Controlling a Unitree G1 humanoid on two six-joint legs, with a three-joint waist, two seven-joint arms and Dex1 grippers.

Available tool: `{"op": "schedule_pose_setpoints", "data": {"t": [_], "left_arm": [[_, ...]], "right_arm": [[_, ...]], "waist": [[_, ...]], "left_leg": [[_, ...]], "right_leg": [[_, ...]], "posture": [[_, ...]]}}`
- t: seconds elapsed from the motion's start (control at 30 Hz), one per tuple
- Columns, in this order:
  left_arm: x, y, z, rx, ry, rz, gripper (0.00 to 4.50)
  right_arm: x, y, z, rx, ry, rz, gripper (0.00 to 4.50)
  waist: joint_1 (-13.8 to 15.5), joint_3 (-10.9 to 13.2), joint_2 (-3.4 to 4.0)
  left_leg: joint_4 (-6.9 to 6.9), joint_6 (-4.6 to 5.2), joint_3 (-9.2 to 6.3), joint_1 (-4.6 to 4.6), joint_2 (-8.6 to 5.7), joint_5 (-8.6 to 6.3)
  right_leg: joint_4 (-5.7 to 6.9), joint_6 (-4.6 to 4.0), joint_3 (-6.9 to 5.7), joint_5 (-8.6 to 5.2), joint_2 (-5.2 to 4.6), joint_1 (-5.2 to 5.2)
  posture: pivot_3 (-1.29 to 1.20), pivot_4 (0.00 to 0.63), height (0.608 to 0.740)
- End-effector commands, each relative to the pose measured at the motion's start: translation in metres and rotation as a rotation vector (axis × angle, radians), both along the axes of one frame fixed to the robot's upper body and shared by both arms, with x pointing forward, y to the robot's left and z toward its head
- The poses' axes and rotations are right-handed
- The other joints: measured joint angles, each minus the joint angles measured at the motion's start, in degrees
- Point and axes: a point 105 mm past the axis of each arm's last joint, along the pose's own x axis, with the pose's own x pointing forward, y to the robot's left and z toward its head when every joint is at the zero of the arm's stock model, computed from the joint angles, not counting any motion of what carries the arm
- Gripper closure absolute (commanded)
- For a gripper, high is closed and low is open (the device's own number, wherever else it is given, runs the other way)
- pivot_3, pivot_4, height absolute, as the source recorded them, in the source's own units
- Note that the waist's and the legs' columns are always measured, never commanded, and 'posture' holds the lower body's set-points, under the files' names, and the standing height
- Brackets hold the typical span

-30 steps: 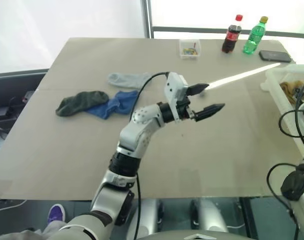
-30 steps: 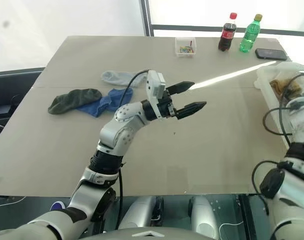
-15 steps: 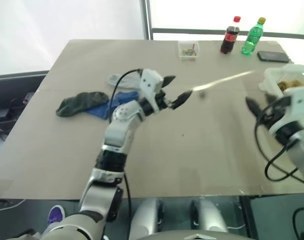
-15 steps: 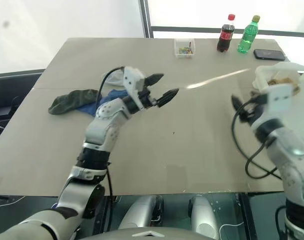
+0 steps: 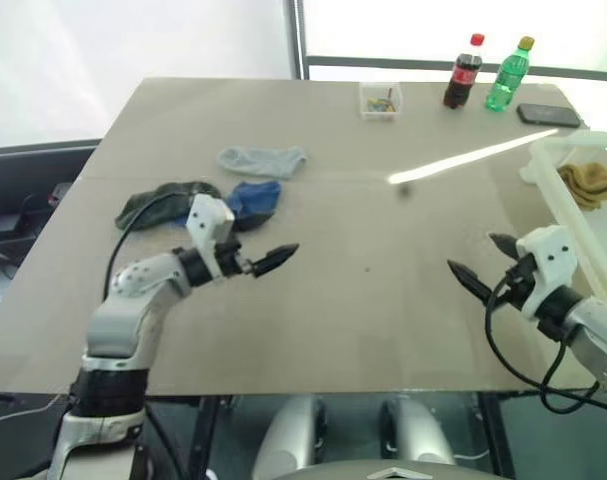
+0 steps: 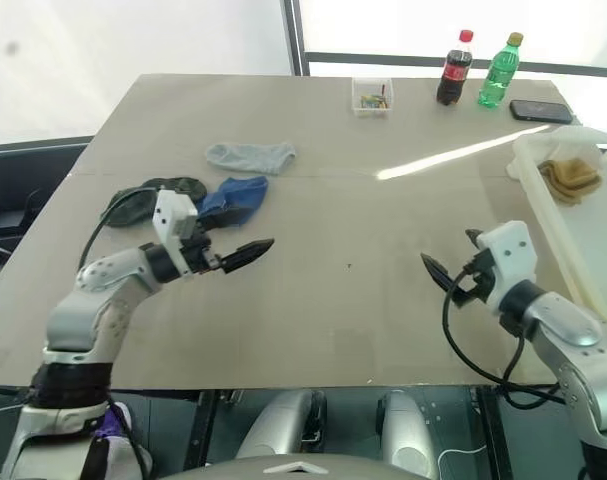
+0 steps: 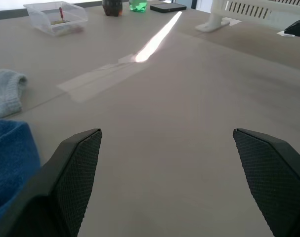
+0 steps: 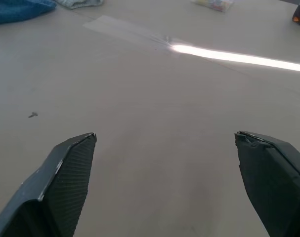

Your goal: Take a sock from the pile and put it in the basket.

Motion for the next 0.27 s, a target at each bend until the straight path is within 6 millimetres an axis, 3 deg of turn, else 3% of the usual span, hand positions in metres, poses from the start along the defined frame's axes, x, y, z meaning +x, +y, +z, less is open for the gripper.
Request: {"op": "schedule_pose_setpoints", "data": {"t": [0.03,0.27], "left_arm": [[-0.018,0.014,0.012,0.023,-0.008,-0.019,0.0],[-0.028,0.029,0.009,0.041,0.038,-0.004,0.0]], "right_arm": [[-0.013,-0.006,0.016,-0.043,-0.048,0.025,0.03],[-0.024,-0.02,0.013,-0.094,-0.022,-0.019,0.03]], "waist": [[-0.03,0.0,0.0],[0.09,-0.01,-0.01]], "left_leg": [[0.0,-0.01,0.0,0.0,0.01,0.0],[0.02,0.1,0.01,0.04,0.02,-0.07]], "right_leg": [[0.0,-0.01,0.0,0.0,-0.01,0.0],[-0.01,-0.22,0.02,-0.13,-0.05,0.01]], "posture": [[0.0,0.15,0.729],[0.0,0.15,0.729]]}}
